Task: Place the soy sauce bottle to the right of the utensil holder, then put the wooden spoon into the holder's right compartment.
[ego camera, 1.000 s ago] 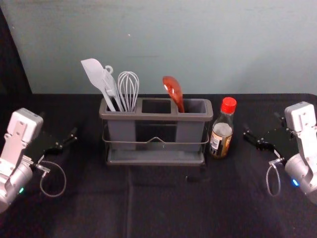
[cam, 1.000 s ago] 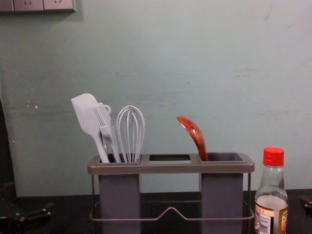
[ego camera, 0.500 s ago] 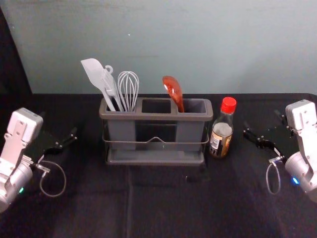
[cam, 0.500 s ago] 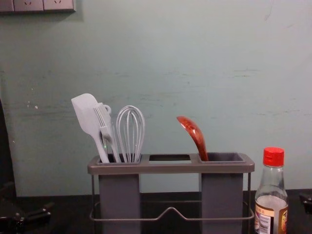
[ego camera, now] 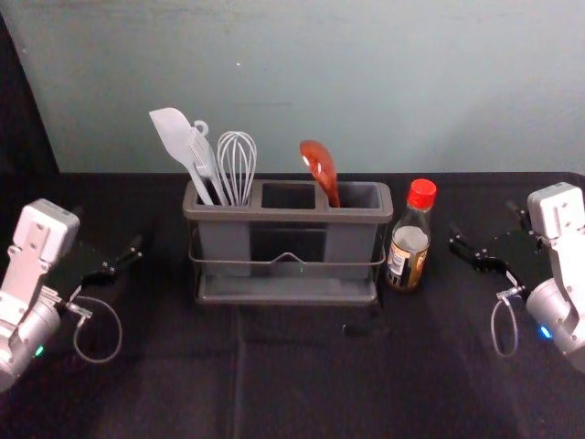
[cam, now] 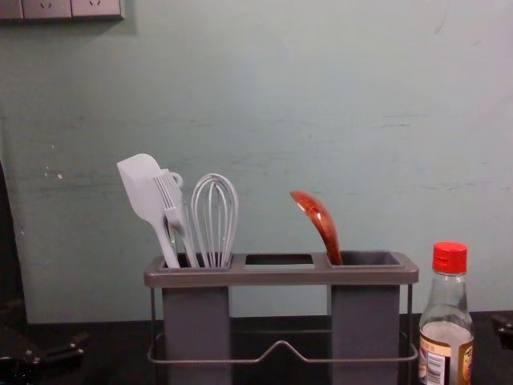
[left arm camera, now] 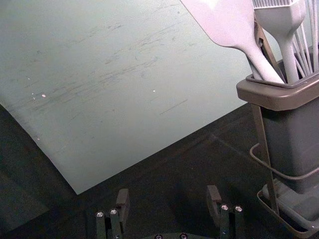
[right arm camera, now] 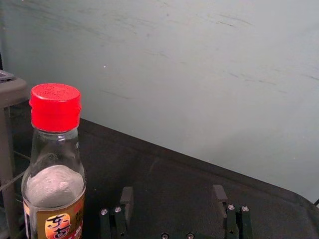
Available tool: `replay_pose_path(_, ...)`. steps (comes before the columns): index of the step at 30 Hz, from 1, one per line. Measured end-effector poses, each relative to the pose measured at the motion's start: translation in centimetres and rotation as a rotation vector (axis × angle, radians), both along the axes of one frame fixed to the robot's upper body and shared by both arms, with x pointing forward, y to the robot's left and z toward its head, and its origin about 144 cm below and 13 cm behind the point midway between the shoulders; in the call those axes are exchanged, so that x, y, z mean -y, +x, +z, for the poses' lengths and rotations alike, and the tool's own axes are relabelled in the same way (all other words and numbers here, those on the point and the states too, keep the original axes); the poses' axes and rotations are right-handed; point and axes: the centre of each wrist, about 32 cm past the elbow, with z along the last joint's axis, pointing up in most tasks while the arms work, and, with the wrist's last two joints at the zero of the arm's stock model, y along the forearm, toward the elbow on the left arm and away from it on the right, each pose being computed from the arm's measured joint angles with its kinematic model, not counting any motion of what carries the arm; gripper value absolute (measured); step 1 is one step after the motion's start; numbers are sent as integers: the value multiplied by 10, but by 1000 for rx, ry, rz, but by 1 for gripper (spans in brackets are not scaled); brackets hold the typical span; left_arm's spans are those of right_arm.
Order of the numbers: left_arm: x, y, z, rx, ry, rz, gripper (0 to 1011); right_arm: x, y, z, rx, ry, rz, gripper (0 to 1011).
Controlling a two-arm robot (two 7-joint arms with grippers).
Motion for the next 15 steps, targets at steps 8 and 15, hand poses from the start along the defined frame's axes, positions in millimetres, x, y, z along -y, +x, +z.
replay_pose_path(8,0,0,0,0,0,0,1012,0,0,0,1,0,1,1004)
replay_pose_path(15,0,0,0,0,0,0,1011,0,0,0,1,0,1,1004)
